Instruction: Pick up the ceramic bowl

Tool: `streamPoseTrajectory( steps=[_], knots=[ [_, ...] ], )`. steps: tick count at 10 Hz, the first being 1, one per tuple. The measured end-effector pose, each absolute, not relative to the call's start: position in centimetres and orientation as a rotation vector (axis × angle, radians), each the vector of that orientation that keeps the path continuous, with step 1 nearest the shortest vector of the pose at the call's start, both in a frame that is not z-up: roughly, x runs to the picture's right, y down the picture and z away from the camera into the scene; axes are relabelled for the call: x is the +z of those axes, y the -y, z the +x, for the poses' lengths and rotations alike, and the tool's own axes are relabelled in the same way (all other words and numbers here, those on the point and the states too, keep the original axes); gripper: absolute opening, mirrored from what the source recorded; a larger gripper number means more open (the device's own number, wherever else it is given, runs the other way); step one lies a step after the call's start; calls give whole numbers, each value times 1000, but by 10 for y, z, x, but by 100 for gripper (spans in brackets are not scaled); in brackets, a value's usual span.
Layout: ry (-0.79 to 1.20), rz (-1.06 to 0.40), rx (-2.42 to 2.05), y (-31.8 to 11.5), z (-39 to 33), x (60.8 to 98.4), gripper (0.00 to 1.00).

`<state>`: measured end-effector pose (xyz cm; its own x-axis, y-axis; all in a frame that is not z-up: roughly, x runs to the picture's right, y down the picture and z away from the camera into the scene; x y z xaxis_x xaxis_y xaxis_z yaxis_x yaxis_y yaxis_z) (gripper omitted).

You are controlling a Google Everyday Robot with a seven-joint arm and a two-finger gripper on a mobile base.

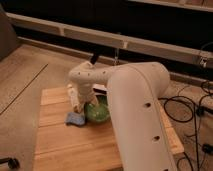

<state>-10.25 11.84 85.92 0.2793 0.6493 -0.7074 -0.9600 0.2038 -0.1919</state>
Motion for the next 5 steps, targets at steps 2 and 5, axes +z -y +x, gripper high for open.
streamPoseTrajectory(
  steps=[2, 5],
  knots=[
    [-596, -714, 1177, -132, -97, 872, 65],
    [-643, -748, 1195, -143, -90, 889, 43]
  ],
)
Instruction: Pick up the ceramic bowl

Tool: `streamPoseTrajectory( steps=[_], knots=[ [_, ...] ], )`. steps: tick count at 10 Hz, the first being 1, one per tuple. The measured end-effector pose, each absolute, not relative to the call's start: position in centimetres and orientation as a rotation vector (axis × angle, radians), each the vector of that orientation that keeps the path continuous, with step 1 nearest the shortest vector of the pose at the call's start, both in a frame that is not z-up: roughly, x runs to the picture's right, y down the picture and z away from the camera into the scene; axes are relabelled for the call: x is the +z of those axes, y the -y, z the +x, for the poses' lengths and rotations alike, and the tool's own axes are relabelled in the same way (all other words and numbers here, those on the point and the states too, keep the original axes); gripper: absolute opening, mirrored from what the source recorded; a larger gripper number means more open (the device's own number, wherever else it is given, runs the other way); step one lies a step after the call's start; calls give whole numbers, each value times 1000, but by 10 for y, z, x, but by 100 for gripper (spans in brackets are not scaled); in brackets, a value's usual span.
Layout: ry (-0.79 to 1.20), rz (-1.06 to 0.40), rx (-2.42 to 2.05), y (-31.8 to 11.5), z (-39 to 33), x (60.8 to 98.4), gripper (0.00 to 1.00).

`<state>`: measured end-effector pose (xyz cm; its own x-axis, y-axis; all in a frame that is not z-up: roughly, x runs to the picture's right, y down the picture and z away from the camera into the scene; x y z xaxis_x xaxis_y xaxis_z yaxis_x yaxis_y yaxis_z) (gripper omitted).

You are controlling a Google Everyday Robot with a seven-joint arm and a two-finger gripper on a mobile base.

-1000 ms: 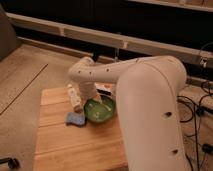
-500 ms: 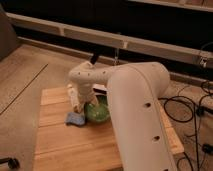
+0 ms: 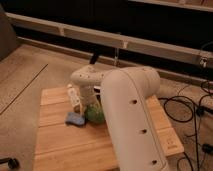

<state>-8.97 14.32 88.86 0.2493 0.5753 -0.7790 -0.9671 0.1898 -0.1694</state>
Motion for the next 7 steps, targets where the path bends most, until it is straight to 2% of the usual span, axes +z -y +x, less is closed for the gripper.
streamPoseTrajectory(
  steps=[3, 4, 5, 7],
  knots=[
    [-643, -736, 1231, -134, -86, 899, 11],
    [-638, -728, 1238, -130, -87, 900, 4],
    [-628, -719, 1246, -124, -88, 901, 0],
    [-588, -695, 1260, -107, -96, 900, 0]
  ],
)
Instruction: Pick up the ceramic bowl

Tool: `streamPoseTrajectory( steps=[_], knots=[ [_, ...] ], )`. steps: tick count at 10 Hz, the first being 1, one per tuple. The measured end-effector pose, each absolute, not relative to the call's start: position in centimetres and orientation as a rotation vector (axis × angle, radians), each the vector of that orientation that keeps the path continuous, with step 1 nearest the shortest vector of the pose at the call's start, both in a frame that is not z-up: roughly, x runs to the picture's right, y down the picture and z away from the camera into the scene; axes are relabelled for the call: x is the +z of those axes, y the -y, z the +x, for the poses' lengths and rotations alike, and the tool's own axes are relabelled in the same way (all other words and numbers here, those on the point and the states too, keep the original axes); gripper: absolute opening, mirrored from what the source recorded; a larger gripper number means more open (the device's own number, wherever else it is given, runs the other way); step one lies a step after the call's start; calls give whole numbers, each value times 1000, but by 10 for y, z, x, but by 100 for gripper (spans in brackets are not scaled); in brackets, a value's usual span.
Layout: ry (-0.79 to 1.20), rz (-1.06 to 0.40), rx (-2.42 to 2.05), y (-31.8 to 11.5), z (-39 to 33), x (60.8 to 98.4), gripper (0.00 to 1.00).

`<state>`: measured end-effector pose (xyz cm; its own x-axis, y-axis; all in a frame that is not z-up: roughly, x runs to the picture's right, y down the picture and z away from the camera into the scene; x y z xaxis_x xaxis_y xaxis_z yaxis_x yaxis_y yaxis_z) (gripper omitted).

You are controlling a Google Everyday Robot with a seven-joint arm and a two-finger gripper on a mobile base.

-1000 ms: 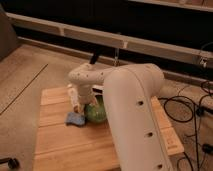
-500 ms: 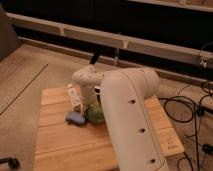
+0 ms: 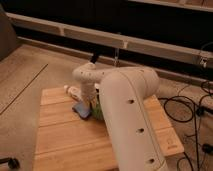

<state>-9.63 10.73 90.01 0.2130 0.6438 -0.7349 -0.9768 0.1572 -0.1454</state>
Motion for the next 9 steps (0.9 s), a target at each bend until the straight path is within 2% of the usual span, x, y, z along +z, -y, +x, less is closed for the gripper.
streamPoseTrajectory(
  steps=[5, 9],
  knots=[
    [-486, -650, 1238, -68, -124, 883, 0],
    [-472, -631, 1256, -51, -139, 836, 0]
  ],
)
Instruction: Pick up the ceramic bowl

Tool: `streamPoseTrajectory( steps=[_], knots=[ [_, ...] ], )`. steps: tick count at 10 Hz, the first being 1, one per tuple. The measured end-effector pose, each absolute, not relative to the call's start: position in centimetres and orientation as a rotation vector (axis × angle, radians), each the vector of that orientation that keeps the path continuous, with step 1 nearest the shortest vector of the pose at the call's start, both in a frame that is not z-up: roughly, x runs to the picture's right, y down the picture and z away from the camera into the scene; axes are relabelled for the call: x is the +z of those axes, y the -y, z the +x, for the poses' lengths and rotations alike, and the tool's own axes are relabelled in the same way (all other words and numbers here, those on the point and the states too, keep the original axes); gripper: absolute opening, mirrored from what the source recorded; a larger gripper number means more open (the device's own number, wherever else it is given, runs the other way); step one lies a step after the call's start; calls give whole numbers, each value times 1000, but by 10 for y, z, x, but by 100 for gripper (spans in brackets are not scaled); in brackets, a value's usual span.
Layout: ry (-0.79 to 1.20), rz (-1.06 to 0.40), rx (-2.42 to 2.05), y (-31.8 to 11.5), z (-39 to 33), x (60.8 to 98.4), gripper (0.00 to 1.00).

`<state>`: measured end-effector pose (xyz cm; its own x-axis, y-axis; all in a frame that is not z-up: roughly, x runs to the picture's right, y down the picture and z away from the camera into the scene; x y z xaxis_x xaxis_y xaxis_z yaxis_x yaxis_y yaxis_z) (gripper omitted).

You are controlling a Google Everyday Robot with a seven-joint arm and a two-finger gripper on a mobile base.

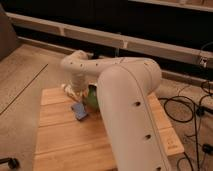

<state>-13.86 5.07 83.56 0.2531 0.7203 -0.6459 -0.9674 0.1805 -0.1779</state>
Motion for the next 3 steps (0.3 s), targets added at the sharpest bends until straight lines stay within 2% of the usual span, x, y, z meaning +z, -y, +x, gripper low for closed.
streamPoseTrajectory(
  steps=[3],
  knots=[
    [-508, -672, 1296, -58, -141, 803, 0]
  ],
)
